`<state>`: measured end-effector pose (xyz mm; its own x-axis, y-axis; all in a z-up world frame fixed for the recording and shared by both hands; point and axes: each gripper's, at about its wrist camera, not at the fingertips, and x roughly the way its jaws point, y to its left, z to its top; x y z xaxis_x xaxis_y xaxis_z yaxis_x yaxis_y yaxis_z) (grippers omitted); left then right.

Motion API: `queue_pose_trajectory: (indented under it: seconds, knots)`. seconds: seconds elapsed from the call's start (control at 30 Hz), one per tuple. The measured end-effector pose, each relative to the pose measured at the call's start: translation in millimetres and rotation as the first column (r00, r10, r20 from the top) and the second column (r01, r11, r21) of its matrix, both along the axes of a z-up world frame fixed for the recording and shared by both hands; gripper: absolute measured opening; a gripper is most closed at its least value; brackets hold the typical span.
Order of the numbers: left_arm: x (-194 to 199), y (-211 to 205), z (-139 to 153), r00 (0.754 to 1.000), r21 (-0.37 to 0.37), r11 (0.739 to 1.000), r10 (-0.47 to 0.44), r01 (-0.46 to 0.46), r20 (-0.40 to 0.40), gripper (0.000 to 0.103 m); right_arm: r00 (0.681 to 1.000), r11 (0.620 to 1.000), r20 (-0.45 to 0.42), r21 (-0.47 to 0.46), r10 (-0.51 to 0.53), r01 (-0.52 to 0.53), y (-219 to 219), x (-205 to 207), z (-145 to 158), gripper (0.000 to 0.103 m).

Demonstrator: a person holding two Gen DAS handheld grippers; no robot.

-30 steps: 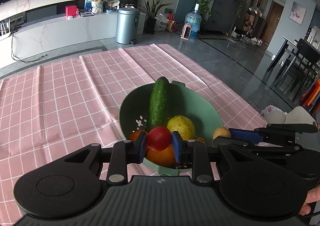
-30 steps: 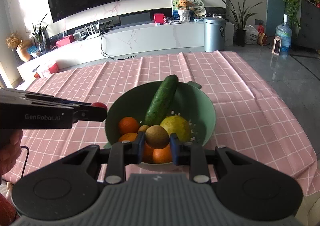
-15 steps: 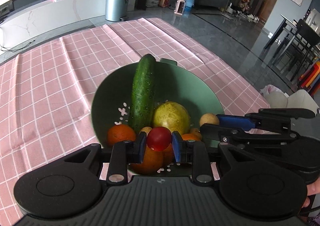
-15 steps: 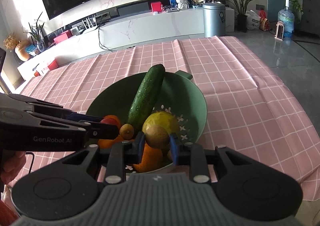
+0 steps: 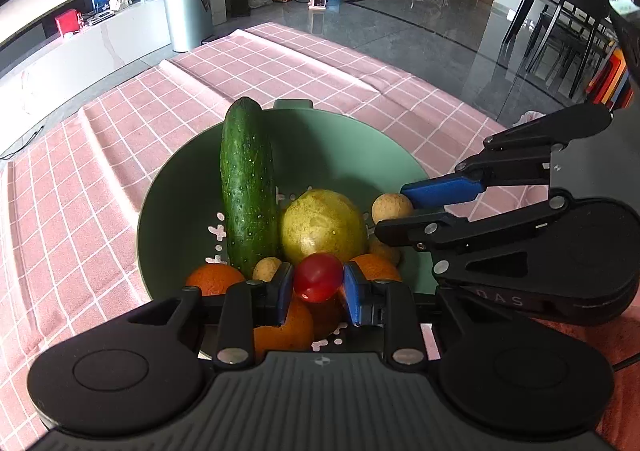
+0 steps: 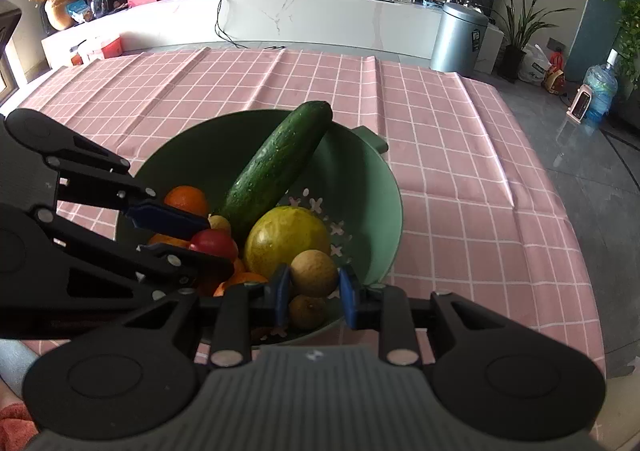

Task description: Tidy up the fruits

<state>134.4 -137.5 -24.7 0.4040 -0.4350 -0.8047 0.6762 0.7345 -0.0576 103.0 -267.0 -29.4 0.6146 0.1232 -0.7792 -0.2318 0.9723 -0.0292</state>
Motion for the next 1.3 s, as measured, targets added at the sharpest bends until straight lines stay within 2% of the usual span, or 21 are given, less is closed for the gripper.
queue_pose_trajectory:
  seconds: [0.2, 0.33, 0.5, 0.57, 0.7, 0.77, 0.93, 1.07, 1.3]
  knots:
    - [1, 2, -1, 1.000, 0.004, 1.000, 0.011, -0.011, -0.002, 0.031, 1.000, 1.000, -0.020, -0.015, 0.010, -0.010, 5, 6, -1, 0.023]
    - [-1, 4, 0, 1.000, 0.003, 1.000, 0.023, -0.023, 0.015, 0.037, 0.999, 1.000, -0.031, -0.021, 0.013, -0.013, 5, 8, -1, 0.023]
    - [-4, 10, 5, 0.999, -0.005, 0.999, 0.034, -0.034, 0.025, 0.051, 1.000, 0.999, -0.026, -0.045, 0.009, -0.010, 8, 7, 3, 0.026]
    - [-7, 14, 10, 0.999, -0.010, 0.999, 0.044, -0.044, 0.031, 0.055, 1.000, 0.999, -0.015, -0.050, 0.007, -0.007, 9, 5, 7, 0.033]
    - [-14, 25, 23, 0.997, -0.041, 0.997, 0.066, -0.064, 0.051, 0.058, 1.000, 0.999, 0.020, -0.044, -0.005, 0.006, 10, -2, 21, 0.038]
    - [-20, 32, 31, 0.994, -0.055, 0.996, 0.081, -0.077, 0.069, 0.060, 0.999, 0.999, 0.047, -0.037, -0.017, 0.019, 10, -7, 30, 0.047]
    - [-36, 53, 55, 0.983, -0.092, 0.986, 0.151, -0.142, 0.103, 0.063, 0.989, 0.998, 0.131, -0.002, -0.063, 0.063, 11, -26, 55, 0.062]
    - [-52, 71, 71, 0.966, -0.120, 0.974, 0.208, -0.190, 0.156, 0.064, 0.972, 0.993, 0.204, 0.058, -0.117, 0.107, 10, -46, 76, 0.071]
    - [-73, 99, 98, 0.920, -0.200, 0.940, 0.319, -0.277, 0.226, 0.064, 0.930, 0.972, 0.308, 0.184, -0.198, 0.146, 19, -87, 102, 0.078]
